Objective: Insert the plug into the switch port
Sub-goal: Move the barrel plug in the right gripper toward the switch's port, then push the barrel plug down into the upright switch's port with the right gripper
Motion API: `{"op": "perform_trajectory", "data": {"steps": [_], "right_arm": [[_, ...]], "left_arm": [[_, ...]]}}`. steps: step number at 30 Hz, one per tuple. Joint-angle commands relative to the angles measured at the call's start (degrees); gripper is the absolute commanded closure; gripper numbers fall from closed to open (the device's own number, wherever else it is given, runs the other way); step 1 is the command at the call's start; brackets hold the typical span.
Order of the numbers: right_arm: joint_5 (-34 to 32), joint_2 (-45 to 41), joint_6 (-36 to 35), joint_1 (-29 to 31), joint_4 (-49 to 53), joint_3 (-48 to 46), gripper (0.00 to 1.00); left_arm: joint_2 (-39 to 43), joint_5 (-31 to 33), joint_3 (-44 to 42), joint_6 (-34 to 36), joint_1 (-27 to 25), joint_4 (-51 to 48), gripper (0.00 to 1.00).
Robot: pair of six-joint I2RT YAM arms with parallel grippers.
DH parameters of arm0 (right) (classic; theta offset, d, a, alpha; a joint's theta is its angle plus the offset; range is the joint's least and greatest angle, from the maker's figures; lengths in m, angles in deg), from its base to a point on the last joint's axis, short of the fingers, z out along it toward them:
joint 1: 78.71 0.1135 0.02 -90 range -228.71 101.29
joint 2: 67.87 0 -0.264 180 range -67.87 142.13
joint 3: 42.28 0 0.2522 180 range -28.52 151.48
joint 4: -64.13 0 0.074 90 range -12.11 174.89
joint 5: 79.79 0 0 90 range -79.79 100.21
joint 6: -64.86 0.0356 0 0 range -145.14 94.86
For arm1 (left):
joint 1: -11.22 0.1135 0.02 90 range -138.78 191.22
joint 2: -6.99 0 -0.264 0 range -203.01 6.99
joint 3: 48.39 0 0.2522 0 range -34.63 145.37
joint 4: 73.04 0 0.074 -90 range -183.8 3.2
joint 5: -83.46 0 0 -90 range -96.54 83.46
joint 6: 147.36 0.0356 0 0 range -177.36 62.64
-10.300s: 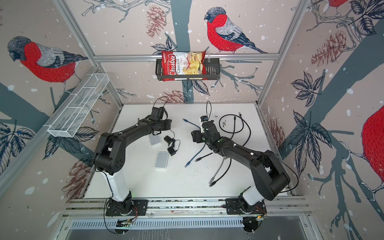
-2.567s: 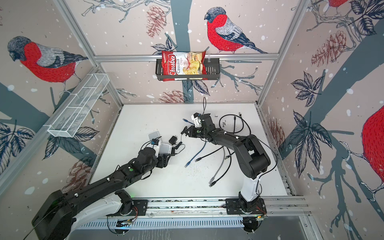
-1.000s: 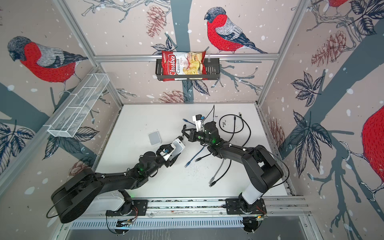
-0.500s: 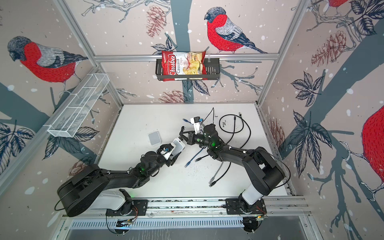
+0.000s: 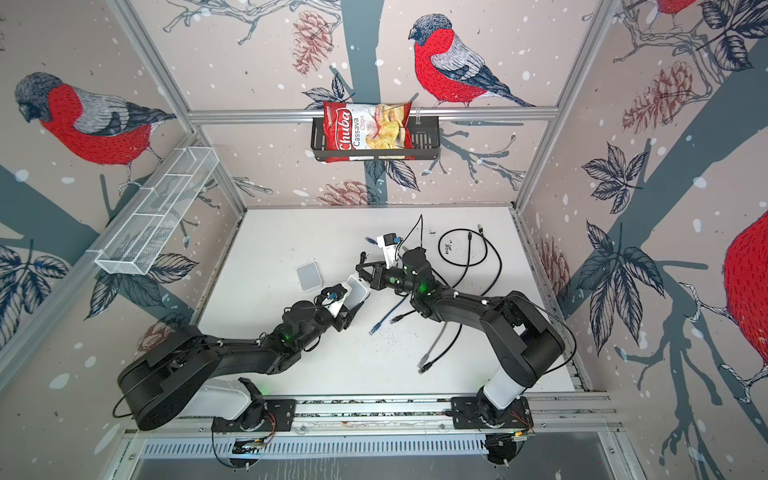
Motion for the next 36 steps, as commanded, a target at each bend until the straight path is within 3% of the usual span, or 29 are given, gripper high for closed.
{"op": "perform_trajectory", "data": {"steps": [1,8,21,36], "right_arm": [[-0.7,0.1,-1.6,0.7,1.5,0.5,0.90],[-3.7,-0.9,-3.5,1.6,4.0,-0.5,0.91],[-6.5,-5.1,-5.6,2.3,5.7,-2.7,0.94],[-8.7,-4.1,-3.9,2.6,3.7,-1.9,1.00]], "left_arm": [[0.0,-1.2,1.0,-2.8,0.1,5.7,0.85],[0.3,0.8,3.5,-7.9,0.1,5.5,0.85],[0.9,4.1,3.2,-9.6,0.3,6.4,0.85],[1.0,-1.3,1.9,-7.7,0.2,9.0,0.85]]}}
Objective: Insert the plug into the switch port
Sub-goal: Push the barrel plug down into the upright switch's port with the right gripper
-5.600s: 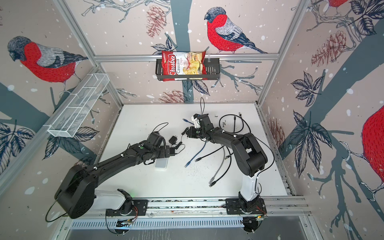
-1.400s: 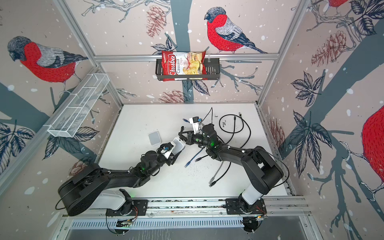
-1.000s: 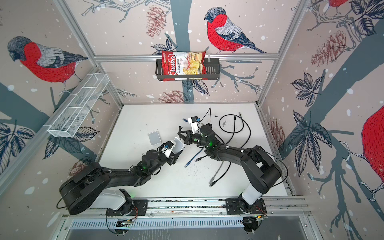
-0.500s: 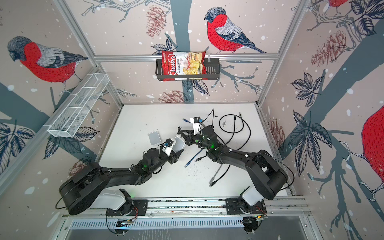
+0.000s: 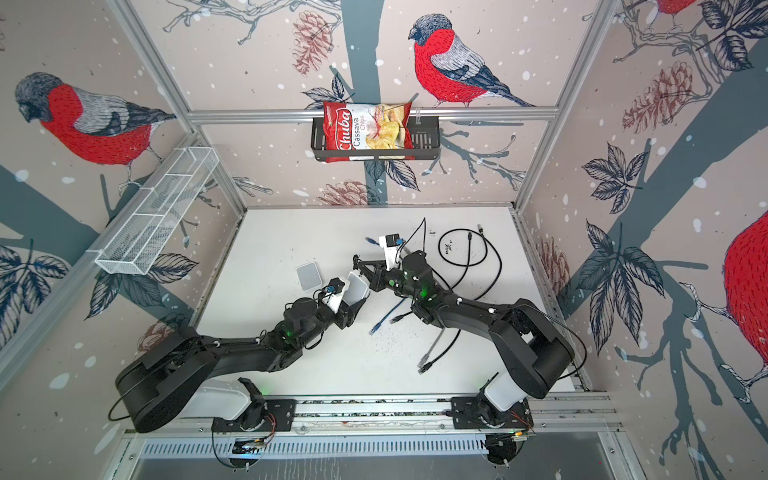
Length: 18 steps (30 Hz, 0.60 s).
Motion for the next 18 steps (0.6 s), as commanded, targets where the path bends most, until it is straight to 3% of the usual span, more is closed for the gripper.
{"op": "perform_trajectory", "data": {"steps": [1,18], "right_arm": [[-0.1,-0.5,0.5,0.3,3.5,0.5,1.00],[0.2,0.3,-0.7,-0.6,1.2,3.7,1.00]], "left_arm": [[-0.2,-0.8,-0.3,0.3,0.1,11.5,0.85],[-4.1,-2.9,-2.3,-0.8,0.2,15.7,0.85]]}}
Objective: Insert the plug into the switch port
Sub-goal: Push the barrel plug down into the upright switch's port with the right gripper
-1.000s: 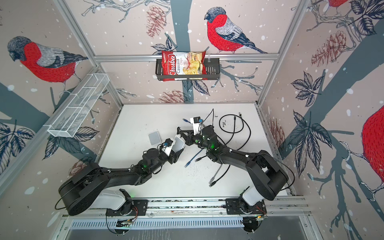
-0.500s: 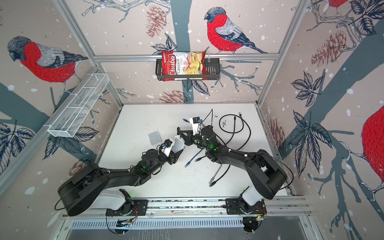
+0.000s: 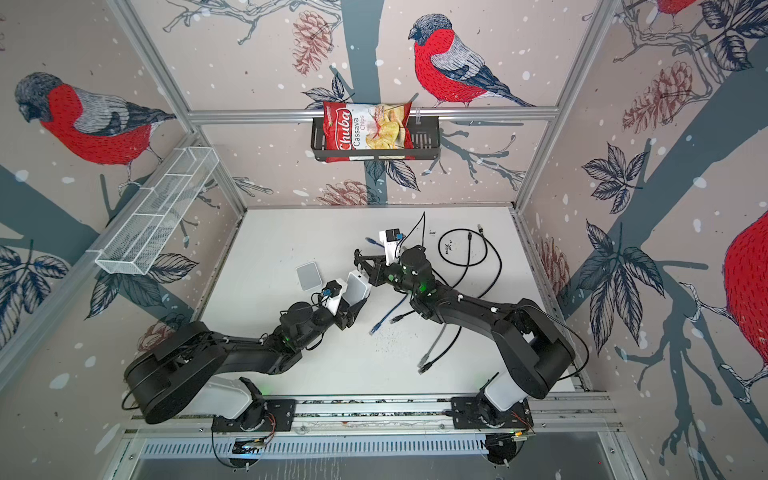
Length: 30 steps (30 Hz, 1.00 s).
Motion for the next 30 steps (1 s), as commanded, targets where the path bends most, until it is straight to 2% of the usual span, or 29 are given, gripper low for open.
{"op": "perform_trajectory", "data": {"steps": [1,15,30], "right_arm": [[1.2,0.3,-0.7,0.0,-2.3,0.7,1.00],[2.2,-1.5,-0.6,0.5,-3.7,-2.3,1.00],[0.3,0.7,-1.5,0.7,-4.3,-1.2,1.00]], "left_arm": [[-0.6,-1.0,0.5,-0.6,0.0,4.7,0.85],[-1.3,-0.9,2.0,-1.4,0.1,2.5,0.85],[0.6,-2.0,1.2,-2.1,0.1,3.0,0.85]]}}
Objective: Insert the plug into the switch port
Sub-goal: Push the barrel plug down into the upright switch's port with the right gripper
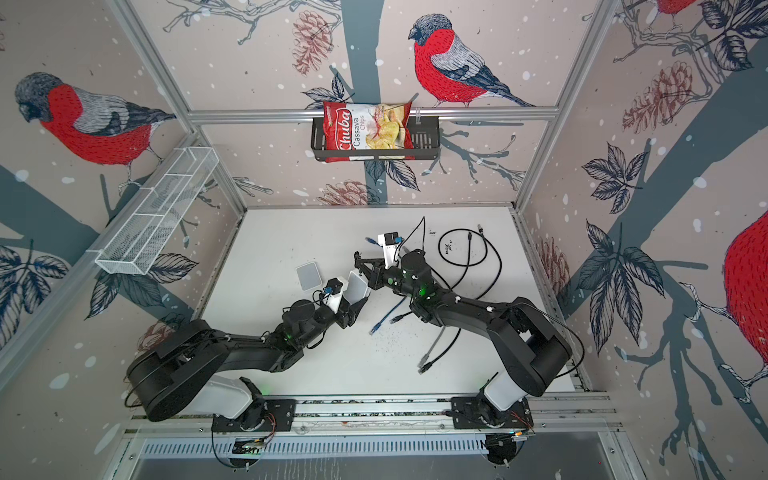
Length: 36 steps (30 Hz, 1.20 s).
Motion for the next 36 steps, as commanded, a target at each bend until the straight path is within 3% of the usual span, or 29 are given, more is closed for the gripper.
{"op": "perform_trajectory", "data": {"steps": [1,17,36], "right_arm": [[-0.5,-0.3,-1.7,0.0,0.2,0.5,1.00],[0.8,-3.9,-3.4,1.6,2.3,-4.1,1.00],[4.8,0.6,-0.5,2.1,2.8,-2.9,1.00]], "left_arm": [[1.0,-1.3,-0.1,-0.8,0.1,4.7,0.85],[4.0,0.4,0.9,-2.3,0.3,4.3,0.86],[8.7,2.0,1.0,4.1,0.3,9.9,0.86]]}}
